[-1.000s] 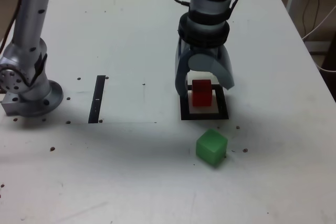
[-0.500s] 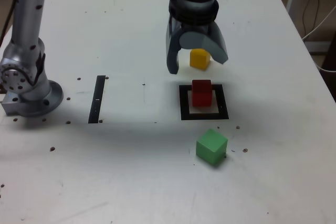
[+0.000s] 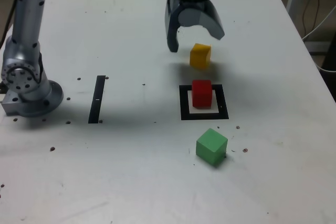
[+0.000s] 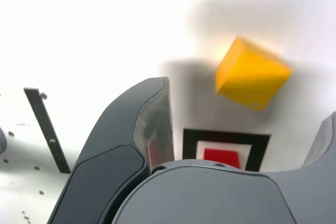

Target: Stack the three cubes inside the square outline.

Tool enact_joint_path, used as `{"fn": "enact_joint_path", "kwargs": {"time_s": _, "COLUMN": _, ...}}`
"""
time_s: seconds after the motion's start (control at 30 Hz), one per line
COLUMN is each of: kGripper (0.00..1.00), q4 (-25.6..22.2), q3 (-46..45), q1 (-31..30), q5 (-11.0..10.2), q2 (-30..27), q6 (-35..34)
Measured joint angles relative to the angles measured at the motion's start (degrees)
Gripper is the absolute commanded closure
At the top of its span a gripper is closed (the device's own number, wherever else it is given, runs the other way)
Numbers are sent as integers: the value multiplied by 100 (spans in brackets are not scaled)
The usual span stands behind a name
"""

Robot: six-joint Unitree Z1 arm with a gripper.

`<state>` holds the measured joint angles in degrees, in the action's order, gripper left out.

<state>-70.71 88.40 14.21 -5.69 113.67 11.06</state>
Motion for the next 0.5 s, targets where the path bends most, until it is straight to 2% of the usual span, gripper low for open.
{"fn": "enact_joint_path", "kwargs": {"time_s": 0.27, "kGripper": 1, "q4": -112, "q3": 485, "q1": 277, "q5": -11, "q2": 447, "q6": 338}}
{"fn": "enact_joint_path", "kwargs": {"time_s": 0.5, "kGripper": 1, "q4": -146, "q3": 578, "q1": 310, "q5": -20, "q2": 541, "q6": 439}}
